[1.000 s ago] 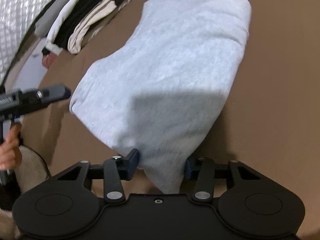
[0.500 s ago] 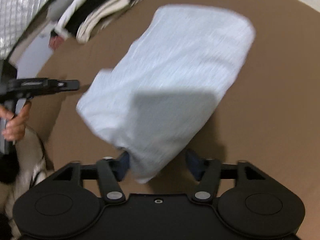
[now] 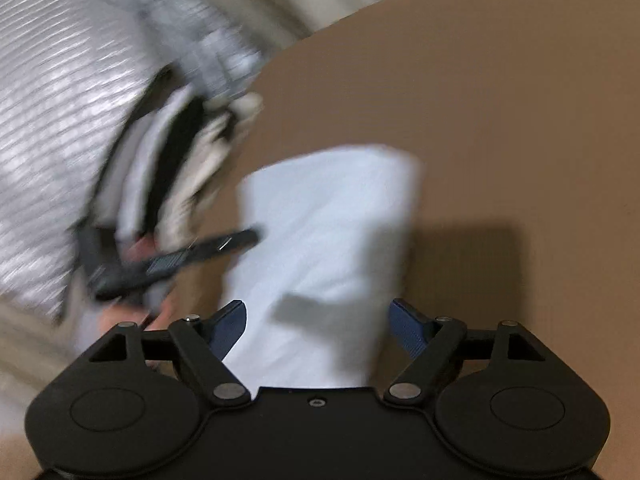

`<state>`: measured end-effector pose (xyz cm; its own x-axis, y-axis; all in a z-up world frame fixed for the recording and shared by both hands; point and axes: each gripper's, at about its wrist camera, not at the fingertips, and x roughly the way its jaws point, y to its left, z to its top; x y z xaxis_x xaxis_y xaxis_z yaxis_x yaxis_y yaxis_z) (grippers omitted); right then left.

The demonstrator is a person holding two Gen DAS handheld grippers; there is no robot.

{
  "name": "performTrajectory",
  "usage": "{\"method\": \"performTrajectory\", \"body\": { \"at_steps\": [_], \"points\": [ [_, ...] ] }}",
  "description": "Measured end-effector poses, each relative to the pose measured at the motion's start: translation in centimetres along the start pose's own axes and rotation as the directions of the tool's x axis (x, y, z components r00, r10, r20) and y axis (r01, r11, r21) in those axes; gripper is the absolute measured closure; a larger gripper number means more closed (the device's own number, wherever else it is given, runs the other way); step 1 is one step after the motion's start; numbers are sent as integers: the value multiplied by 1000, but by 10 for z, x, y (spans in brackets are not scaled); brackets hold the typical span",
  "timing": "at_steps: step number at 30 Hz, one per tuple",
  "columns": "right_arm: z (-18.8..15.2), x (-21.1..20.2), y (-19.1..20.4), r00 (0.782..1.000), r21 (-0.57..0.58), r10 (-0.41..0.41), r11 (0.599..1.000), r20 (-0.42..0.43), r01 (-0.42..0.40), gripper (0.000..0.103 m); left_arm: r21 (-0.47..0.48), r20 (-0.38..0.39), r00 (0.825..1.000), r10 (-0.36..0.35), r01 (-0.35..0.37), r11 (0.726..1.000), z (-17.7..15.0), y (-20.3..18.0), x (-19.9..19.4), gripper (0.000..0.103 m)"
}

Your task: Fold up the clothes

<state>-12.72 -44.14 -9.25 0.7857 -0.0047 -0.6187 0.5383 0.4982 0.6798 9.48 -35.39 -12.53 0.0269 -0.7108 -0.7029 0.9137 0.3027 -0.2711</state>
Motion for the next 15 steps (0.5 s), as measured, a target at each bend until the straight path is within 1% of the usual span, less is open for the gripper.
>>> {"method": "performTrajectory", "body": {
  "at_steps": [1, 2, 3, 4, 5, 6, 7, 8, 9, 10, 11, 12, 14, 15],
  "points": [
    [3, 6, -8, 1000, 30, 5, 1000, 1, -5, 20, 73, 10, 1000, 19, -19, 997, -1, -8, 4, 76],
    [6, 10, -16, 1000, 67, 23, 998, -8, -22, 20, 110, 22, 999, 38, -40, 993, -2, -13, 6, 81],
    [8, 14, -22, 999, 91, 35, 995, -12, -34, 20, 103, 34, 999, 42, -46, 994, -1, -14, 3, 88],
    [7, 15, -21, 999, 88, 36, 996, -7, -35, 20, 93, 45, 998, 46, -50, 994, -1, -15, 0, 91],
    [7, 16, -21, 999, 84, 37, 996, -2, -37, 20, 89, 72, 996, 60, -67, 994, -1, -14, -5, 92],
    [6, 17, -21, 999, 80, 38, 996, 3, -38, 20, 84, 98, 992, 75, -83, 993, -1, -13, -10, 96],
    [5, 19, -20, 999, 77, 38, 996, 7, -39, 20, 79, 125, 988, 89, -100, 992, -1, -12, -15, 96],
    [6, 19, -20, 999, 68, 39, 997, 12, -40, 20, 70, 158, 979, 129, -141, 988, -2, -9, -18, 96],
    [7, 20, -19, 999, 48, 38, 998, 14, -38, 20, 50, 177, 970, 168, -180, 982, 1, -6, -17, 102],
    [9, 24, -16, 999, 26, 31, 999, 15, -32, 20, 26, 193, 953, 235, -245, 969, 0, 0, -17, 103],
    [10, 28, -13, 1000, 6, 23, 1000, 18, -23, 20, 14, 193, 944, 268, -276, 961, 0, 7, -18, 103],
    [12, 31, -13, 1000, -5, 13, 1000, 23, -13, 20, -5, 163, 957, 239, -241, 970, 0, 16, -21, 103],
    [19, 38, -18, 1000, -10, 9, 1000, 28, -8, 20, -69, 118, 984, 134, -127, 990, -4, 26, -36, 99],
    [24, 42, -22, 999, -2, 17, 1000, 33, -17, 20, -88, 110, 987, 115, -106, 991, -9, 27, -47, 98]
  ]
}}
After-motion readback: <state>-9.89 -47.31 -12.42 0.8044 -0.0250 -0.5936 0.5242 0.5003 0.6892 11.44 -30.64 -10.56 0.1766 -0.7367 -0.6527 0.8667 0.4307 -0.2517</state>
